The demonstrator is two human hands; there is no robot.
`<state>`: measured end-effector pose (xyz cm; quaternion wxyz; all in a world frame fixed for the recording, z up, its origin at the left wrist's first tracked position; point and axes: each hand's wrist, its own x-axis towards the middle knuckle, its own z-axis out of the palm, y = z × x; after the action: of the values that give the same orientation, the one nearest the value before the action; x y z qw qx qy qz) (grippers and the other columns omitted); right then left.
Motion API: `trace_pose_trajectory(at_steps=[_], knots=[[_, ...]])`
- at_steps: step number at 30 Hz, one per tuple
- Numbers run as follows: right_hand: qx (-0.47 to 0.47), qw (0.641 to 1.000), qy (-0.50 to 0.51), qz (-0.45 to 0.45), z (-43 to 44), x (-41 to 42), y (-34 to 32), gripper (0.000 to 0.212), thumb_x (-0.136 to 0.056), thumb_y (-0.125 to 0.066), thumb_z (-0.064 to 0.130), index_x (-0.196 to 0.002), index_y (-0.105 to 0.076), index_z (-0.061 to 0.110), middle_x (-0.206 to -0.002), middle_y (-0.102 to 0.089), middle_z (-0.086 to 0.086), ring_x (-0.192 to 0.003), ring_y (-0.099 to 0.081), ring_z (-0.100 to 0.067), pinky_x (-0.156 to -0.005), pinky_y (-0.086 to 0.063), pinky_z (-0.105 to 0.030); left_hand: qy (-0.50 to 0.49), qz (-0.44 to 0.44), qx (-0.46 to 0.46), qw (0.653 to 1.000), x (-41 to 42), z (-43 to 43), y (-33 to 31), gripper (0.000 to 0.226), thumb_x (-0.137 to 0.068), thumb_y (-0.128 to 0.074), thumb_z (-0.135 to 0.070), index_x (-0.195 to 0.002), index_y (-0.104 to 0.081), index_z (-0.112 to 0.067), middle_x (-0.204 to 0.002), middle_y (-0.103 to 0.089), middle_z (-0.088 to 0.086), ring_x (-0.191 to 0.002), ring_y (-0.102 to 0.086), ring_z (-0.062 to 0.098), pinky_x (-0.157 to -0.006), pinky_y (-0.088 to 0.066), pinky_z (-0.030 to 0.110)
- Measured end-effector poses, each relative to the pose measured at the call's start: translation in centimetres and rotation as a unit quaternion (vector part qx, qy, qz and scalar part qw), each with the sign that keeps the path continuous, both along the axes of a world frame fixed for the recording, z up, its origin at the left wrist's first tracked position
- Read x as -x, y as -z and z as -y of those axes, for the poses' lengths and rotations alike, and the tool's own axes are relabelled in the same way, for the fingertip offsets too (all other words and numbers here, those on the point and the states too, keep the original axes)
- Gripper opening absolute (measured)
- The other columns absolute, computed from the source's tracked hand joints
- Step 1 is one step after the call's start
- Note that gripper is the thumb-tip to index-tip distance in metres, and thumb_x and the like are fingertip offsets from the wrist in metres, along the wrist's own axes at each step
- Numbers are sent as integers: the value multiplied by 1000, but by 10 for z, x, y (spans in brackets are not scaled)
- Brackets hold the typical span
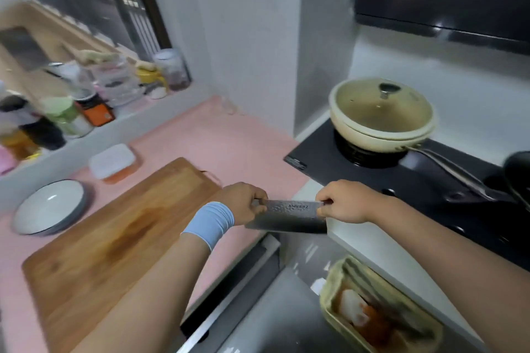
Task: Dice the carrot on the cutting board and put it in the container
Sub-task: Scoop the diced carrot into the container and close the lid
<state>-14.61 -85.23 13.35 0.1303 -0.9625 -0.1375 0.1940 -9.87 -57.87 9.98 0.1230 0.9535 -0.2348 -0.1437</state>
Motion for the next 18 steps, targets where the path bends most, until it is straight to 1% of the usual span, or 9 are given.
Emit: trace_pose_trajectory(at_steps=[2,4,5,7,9,12,13,15,18], knots=[[5,999,-25,28,-44,-24,-7,32,-88,-56,36,-68,-46,13,-63,-49,0,-65,-47,-20,-60,-37,-35,-29,26,3,999,-7,-47,-7,12,-88,-60,-33,-95,-70,-31,-87,-67,-12,-82,-60,13,-68,-42,21],[12,996,-62,55,-91,-45,-10,26,-91,-53,36,-75,-58,16,-72,-60,2,-74,-54,-20,-68,-44,-34,-67,50,-7,996,-12,-96,-10,12,-88,-63,-30,-91,-73,-25,-81,-66,-10,-75,-57,13,-57,-36,16],[9,994,-83,66,-116,-55,-8,23,-93,-53,38,-81,-65,22,-80,-66,5,-79,-57,-18,-73,-46,-33,-89,60,-9,994,-13,-121,-9,13,-87,-65,-34,-89,-73,-24,-81,-67,-9,-74,-57,13,-56,-36,16],[-20,990,-115,77,-161,-73,0,18,-97,-55,43,-102,-72,39,-100,-72,13,-94,-61,-14,-80,-45,-29,-124,69,-12,990,-12,-169,-7,15,-87,-66,-37,-93,-75,-27,-90,-71,-8,-84,-63,16,-67,-43,22],[-34,984,-152,86,-205,-90,11,28,-97,-59,41,-122,-66,49,-111,-70,10,-108,-62,-17,-87,-43,-29,-143,72,-4,987,-6,-212,-3,19,-88,-64,-26,-103,-75,-30,-102,-71,-10,-94,-63,13,-73,-39,19],[0,966,-233,111,-265,-107,29,44,-99,-56,36,-140,-51,50,-123,-64,1,-117,-56,-23,-97,-37,-32,-183,83,-23,979,11,-264,11,28,-89,-57,-21,-112,-70,-29,-111,-66,-8,-98,-61,16,-76,-39,20],[10,960,-254,121,-282,-111,37,46,-101,-55,34,-144,-48,49,-128,-61,0,-120,-54,-24,-100,-33,-32,-200,86,-30,976,16,-279,20,27,-90,-56,-22,-113,-68,-28,-112,-65,-6,-98,-60,18,-78,-41,23],[14,948,-290,129,-310,-118,55,49,-101,-54,30,-146,-45,47,-128,-58,-2,-122,-51,-25,-104,-28,-33,-241,78,-33,967,29,-301,36,26,-90,-55,-24,-114,-66,-27,-113,-64,-3,-100,-60,22,-82,-46,28],[9,935,-337,111,-343,-127,81,49,-101,-55,27,-145,-46,47,-128,-56,-3,-122,-49,-27,-103,-29,-34,-275,71,-41,958,47,-319,57,27,-92,-55,-25,-117,-64,-28,-116,-61,-4,-106,-57,21,-80,-42,28]])
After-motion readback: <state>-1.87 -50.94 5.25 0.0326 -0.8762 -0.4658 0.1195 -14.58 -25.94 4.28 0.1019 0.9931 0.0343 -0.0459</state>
